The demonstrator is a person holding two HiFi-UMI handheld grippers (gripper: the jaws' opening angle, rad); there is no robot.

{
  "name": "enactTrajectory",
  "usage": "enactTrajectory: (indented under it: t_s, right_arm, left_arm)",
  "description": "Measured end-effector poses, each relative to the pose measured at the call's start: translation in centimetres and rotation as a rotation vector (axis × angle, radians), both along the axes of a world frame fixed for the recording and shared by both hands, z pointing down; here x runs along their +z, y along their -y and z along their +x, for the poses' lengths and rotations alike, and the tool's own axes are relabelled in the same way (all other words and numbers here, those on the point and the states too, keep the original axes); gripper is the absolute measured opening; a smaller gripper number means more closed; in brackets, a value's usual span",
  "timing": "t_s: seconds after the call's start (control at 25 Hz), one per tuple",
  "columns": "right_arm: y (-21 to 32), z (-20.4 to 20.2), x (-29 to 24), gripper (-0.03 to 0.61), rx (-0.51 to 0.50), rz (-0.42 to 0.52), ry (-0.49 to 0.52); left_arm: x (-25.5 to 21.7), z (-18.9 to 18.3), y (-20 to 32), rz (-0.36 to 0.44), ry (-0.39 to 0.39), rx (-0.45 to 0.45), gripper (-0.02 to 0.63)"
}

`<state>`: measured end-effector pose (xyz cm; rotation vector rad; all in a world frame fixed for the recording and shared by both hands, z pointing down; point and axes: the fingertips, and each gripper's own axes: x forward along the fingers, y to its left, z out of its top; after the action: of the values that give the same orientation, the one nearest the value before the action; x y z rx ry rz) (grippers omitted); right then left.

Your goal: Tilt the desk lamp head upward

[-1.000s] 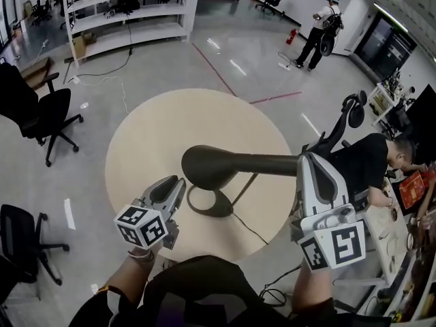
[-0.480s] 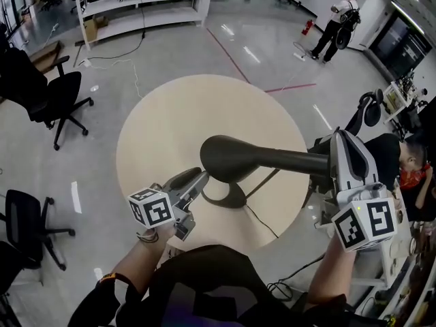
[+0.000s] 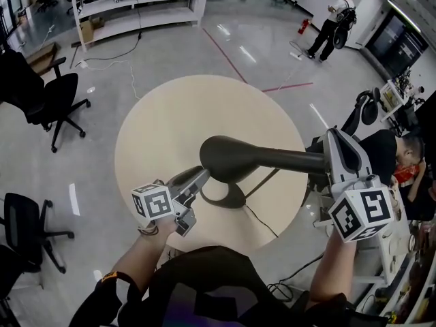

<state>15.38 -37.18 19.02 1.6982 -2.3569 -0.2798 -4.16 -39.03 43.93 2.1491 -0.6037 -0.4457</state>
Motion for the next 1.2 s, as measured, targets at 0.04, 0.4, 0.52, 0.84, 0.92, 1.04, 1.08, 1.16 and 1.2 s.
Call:
enactTrajectory:
  t_s: [0.04, 0.4, 0.52, 0.84, 0.92, 1.04, 1.08, 1.16, 1.2]
  right_arm:
    - [0.1, 0.1, 0.0, 0.011, 0.004, -0.003, -0.002]
    - [1.2, 1.1, 1.6, 0.011, 0.053, -0.056, -0.022]
    - [1.5, 1.2, 2.1, 0.011, 0.065, -0.074, -0.028]
    - [1.8, 2.2, 2.7, 0.009, 0.079, -0.086, -0.011]
    - [1.8, 2.6, 3.2, 0.011, 0.085, -0.096, -0.006]
    - [1.8, 3.3, 4.2, 0.009, 0.096, -0.113, 0.016]
    - [1.7, 3.6, 4.5, 0.009, 0.102, -0.116, 0.026]
    - [1.6, 4.1, 5.0, 0.009, 0.116, -0.119, 0.046]
    - [1.4, 4.3, 5.3, 0.009, 0.124, -0.119, 0.056]
  left_arm:
    - [0.1, 0.1, 0.2, -0.004, -0.002, 0.002, 0.181]
    - [-0.4, 0.9, 1.1, 0.008, -0.053, 0.03, 0.179]
    - [-0.5, 0.5, 1.3, 0.012, -0.054, 0.027, 0.179]
    - [-1.2, 0.3, 1.5, 0.028, -0.042, 0.008, 0.172]
    - [-2.2, -0.2, 1.9, 0.051, -0.043, -0.011, 0.166]
    - [-4.0, -1.0, 2.6, 0.097, -0.035, -0.039, 0.155]
    - [-4.7, -1.3, 2.9, 0.113, -0.032, -0.046, 0.152]
    - [-5.9, -1.8, 3.2, 0.146, -0.027, -0.059, 0.145]
    - [-6.6, -2.0, 3.3, 0.161, -0.028, -0.065, 0.141]
